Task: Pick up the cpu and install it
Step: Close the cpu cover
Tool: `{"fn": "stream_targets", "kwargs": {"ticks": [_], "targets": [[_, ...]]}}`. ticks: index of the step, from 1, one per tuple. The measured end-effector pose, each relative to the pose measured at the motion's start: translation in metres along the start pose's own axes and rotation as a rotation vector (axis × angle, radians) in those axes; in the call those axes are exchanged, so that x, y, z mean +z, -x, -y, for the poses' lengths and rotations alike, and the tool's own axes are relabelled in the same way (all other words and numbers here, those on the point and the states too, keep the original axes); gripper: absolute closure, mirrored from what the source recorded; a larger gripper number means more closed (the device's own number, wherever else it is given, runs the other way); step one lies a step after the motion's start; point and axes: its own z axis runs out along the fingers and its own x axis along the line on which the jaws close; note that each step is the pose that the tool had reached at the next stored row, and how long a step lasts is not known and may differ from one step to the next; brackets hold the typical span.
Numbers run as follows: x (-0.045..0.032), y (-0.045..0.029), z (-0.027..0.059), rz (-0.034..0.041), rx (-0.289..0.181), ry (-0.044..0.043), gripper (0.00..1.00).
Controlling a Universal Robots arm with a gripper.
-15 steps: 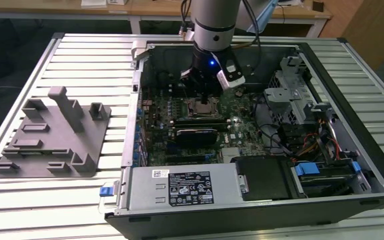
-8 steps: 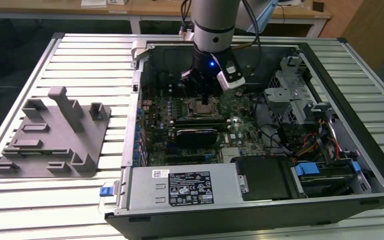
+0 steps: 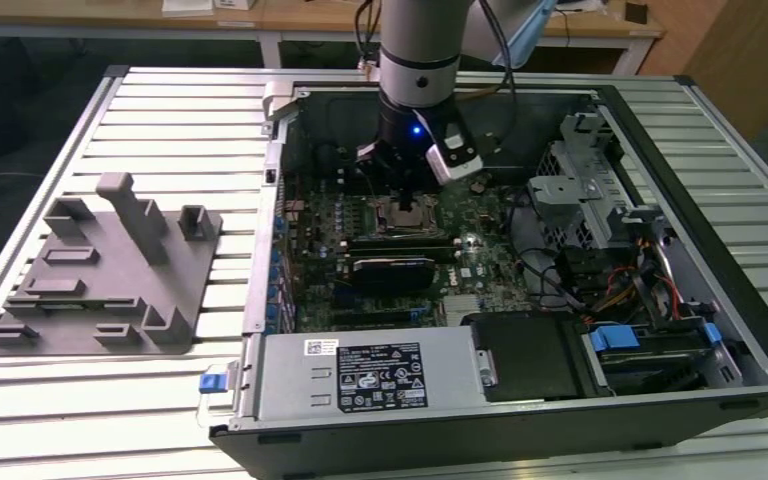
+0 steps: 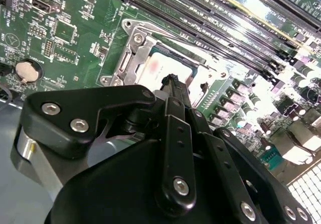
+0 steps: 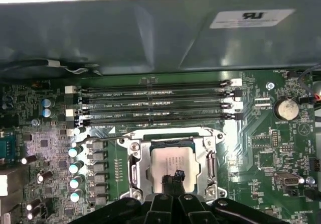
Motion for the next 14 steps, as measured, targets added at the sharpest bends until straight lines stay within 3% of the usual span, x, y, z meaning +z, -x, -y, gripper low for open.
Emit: {"fn": "stream_targets", "kwargs": {"ticks": [14], "targets": [[0.0092,-0.0204,0.0014,0.0128,0.0,0.001,0.89]]}}
